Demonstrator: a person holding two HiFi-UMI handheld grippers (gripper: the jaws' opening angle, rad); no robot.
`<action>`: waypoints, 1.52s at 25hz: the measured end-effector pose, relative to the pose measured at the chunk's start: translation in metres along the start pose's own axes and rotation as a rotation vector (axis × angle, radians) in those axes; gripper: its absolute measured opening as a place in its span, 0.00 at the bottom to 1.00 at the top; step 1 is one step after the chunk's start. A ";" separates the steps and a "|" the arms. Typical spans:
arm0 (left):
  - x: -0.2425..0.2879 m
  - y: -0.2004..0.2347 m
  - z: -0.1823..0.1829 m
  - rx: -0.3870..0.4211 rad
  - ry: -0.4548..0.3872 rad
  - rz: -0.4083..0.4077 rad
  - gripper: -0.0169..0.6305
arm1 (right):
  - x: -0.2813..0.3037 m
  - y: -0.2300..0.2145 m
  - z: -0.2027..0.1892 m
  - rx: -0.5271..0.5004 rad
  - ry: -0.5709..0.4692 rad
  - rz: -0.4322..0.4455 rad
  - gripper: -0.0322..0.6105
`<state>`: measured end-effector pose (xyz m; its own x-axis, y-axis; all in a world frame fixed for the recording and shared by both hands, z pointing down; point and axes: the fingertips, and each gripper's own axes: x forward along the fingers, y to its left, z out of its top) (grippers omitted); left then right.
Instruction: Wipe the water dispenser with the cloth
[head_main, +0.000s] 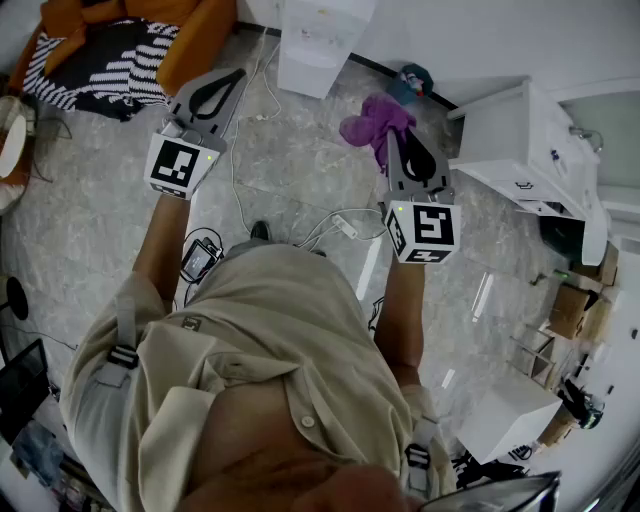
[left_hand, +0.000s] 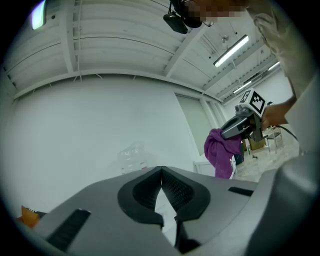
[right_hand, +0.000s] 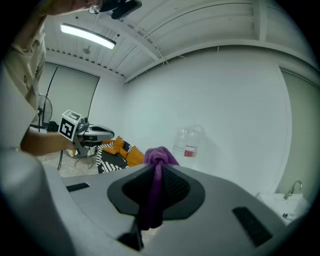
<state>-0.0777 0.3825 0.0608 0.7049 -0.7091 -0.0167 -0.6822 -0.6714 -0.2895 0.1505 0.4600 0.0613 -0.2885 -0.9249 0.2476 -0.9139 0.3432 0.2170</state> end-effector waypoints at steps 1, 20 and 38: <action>-0.001 0.003 -0.002 -0.003 0.000 0.000 0.05 | 0.002 0.002 0.001 -0.001 0.002 0.000 0.14; -0.005 0.076 -0.047 -0.044 0.012 0.004 0.05 | 0.079 0.025 0.004 0.091 0.024 -0.035 0.14; 0.053 0.099 -0.077 -0.087 0.202 0.113 0.05 | 0.201 -0.048 -0.024 0.150 0.015 0.082 0.14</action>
<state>-0.1230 0.2615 0.1045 0.5761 -0.8034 0.1501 -0.7746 -0.5953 -0.2133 0.1433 0.2617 0.1235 -0.3605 -0.8920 0.2729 -0.9201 0.3880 0.0528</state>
